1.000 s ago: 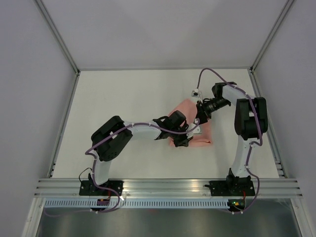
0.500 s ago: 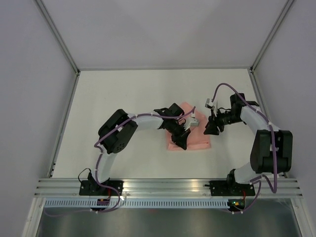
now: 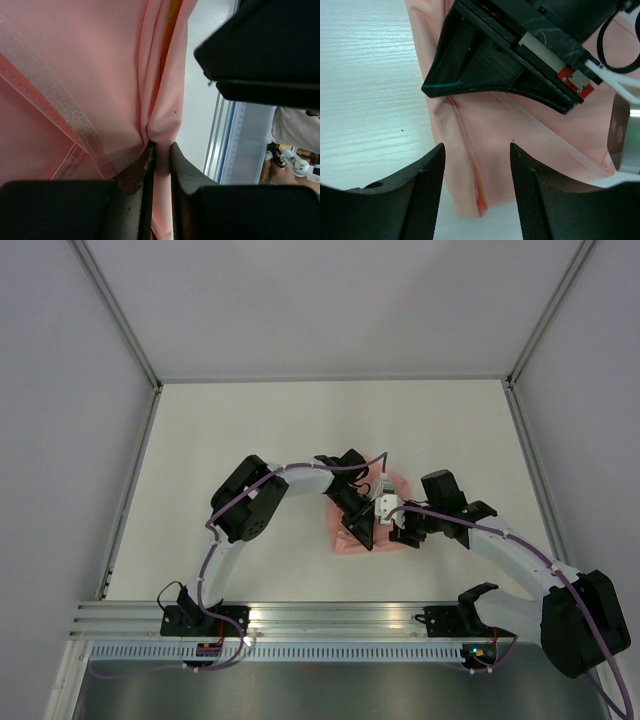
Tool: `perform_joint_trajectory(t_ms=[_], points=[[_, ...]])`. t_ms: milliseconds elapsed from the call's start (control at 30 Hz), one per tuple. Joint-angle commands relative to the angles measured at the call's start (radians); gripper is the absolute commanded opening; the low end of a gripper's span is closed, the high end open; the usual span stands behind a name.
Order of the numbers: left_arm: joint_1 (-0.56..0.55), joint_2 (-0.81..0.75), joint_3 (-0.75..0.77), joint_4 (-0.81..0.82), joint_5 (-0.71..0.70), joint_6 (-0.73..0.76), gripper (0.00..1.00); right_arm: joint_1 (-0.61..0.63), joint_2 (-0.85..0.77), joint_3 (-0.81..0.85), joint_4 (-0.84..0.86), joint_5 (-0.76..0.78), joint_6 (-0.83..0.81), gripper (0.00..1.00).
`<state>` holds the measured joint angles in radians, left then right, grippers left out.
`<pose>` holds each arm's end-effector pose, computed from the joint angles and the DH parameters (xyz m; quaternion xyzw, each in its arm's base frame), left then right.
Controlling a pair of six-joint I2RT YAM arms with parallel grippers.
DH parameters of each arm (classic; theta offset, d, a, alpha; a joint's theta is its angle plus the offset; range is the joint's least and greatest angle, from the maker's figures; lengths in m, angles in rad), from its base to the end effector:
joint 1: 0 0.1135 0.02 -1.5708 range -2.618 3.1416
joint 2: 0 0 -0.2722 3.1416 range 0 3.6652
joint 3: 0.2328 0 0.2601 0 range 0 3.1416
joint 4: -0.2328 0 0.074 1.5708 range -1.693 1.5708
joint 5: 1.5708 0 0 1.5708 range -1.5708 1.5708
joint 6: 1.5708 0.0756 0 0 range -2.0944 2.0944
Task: Fold the napkin, place the utensils inside, and roll it up
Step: Roll the napkin with the utensil
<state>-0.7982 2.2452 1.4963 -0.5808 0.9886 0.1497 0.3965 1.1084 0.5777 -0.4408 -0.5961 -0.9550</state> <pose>0.2645 -0.3619 0.0855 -0.4496 -0.7515 0.4802 0.0497 0.1905 0.1258 0.1680 -0.6389 0.6584 0.1919 0.3486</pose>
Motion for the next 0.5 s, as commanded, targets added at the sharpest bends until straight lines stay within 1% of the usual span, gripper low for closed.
perform_joint_trajectory(t_ms=[0, 300, 467], points=[[0.007, 0.082, -0.001, -0.093, -0.157, -0.019, 0.02, 0.065, 0.002, -0.001, 0.074, 0.067, 0.013, 0.60], [0.010, 0.099, 0.016, -0.094, -0.174, -0.033, 0.02, 0.244, 0.077, -0.022, 0.108, 0.153, 0.047, 0.60], [0.010, 0.106, 0.022, -0.099, -0.173, -0.033, 0.02, 0.278, 0.126, -0.030, 0.145, 0.176, 0.061, 0.60]])
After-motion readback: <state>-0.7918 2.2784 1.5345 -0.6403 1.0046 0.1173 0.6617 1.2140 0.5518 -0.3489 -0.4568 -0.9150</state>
